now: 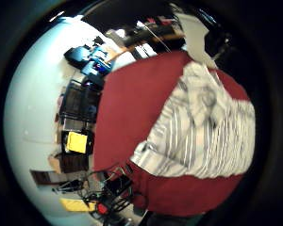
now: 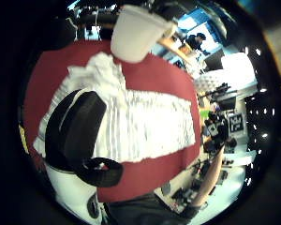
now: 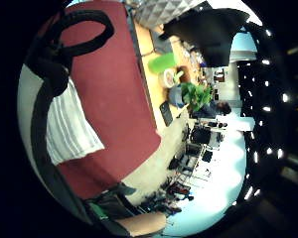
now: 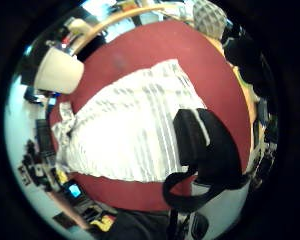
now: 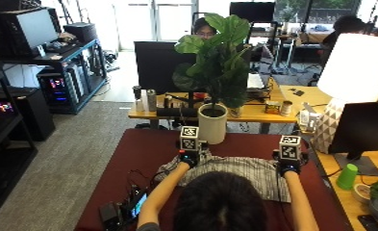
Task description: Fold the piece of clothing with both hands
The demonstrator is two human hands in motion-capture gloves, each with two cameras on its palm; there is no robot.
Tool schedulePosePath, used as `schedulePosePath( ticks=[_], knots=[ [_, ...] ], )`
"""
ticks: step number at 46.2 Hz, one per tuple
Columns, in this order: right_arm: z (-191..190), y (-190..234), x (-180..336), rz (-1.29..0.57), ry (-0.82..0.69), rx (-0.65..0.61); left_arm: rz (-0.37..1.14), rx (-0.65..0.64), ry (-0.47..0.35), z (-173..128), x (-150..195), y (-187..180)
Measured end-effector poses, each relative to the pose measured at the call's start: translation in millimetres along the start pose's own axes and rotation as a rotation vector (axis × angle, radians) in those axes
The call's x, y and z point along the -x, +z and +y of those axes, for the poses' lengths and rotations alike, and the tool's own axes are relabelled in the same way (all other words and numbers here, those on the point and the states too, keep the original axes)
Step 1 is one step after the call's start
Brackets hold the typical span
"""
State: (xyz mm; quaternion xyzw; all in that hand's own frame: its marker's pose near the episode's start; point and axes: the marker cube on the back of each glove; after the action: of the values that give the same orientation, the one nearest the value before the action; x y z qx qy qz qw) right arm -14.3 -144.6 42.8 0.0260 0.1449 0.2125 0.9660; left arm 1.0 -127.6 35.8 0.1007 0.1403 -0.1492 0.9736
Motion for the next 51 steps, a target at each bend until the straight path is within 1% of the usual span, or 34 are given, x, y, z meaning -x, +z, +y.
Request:
schedulePosePath(
  ticks=[2, 3, 6, 8, 11, 14, 16, 18, 19, 23, 25, 27, 29, 32, 34, 37, 41, 43, 47, 51],
  knots=[
    [-3.8, 25.6, 1.0, -0.011, 0.012, 0.111, -0.013, 0.142, 0.015, 23.1, -3.2, 17.9],
    [2.1, 34.6, 1.1, -0.022, 0.015, 0.174, -0.028, 0.226, 0.020, 35.8, -4.2, 29.1],
    [38.4, 45.4, -0.2, -0.068, 0.018, 0.326, -0.074, 0.440, 0.036, 66.7, -4.8, 64.3],
    [50.9, 54.5, 2.4, -0.097, 0.015, 0.386, -0.085, 0.523, 0.036, 78.2, -3.7, 83.0],
    [57.7, 66.5, 8.0, -0.129, -0.004, 0.444, -0.085, 0.569, -0.010, 85.3, 1.1, 99.8],
    [63.3, 75.1, 12.4, -0.153, -0.009, 0.511, -0.053, 0.531, -0.056, 82.6, 5.7, 112.7],
    [64.2, 79.6, 12.7, -0.149, 0.030, 0.528, -0.023, 0.528, -0.082, 82.0, 7.7, 120.2],
    [63.3, 82.5, 12.3, -0.137, 0.069, 0.521, -0.005, 0.573, -0.101, 84.9, 8.7, 125.9],
    [63.9, 83.3, 13.7, -0.142, 0.060, 0.528, -0.001, 0.601, -0.106, 86.6, 9.0, 128.7],
    [72.6, 84.0, 24.7, -0.195, -0.051, 0.598, -0.018, 0.694, -0.126, 91.9, 10.9, 138.7],
    [71.6, 83.9, 25.4, -0.180, -0.012, 0.557, -0.026, 0.703, -0.137, 92.1, 11.5, 140.3],
    [66.0, 84.3, 23.2, -0.135, 0.086, 0.462, -0.027, 0.703, -0.145, 91.6, 11.4, 140.4],
    [63.3, 84.6, 22.8, -0.104, 0.152, 0.401, -0.029, 0.706, -0.149, 91.3, 11.6, 139.7],
    [65.3, 83.5, 27.9, -0.112, 0.155, 0.368, -0.025, 0.687, -0.136, 86.7, 12.2, 138.7],
    [65.0, 81.9, 31.4, -0.129, 0.153, 0.330, -0.010, 0.684, -0.099, 83.1, 11.4, 137.2],
    [60.2, 79.3, 34.8, -0.145, 0.186, 0.255, 0.000, 0.755, -0.059, 83.0, 12.1, 131.7],
    [51.6, 75.1, 42.9, -0.166, 0.154, 0.177, -0.008, 0.817, -0.074, 78.7, 18.7, 122.7],
    [49.1, 71.4, 46.1, -0.156, 0.118, 0.173, 0.010, 0.832, -0.064, 76.1, 21.7, 117.3],
    [52.9, 57.5, 51.4, -0.155, 0.043, 0.285, 0.063, 0.850, -0.047, 72.2, 27.7, 102.8],
    [46.6, 26.4, 55.0, -0.211, 0.030, 0.309, 0.089, 0.845, -0.086, 66.2, 38.3, 83.6]
  ],
)
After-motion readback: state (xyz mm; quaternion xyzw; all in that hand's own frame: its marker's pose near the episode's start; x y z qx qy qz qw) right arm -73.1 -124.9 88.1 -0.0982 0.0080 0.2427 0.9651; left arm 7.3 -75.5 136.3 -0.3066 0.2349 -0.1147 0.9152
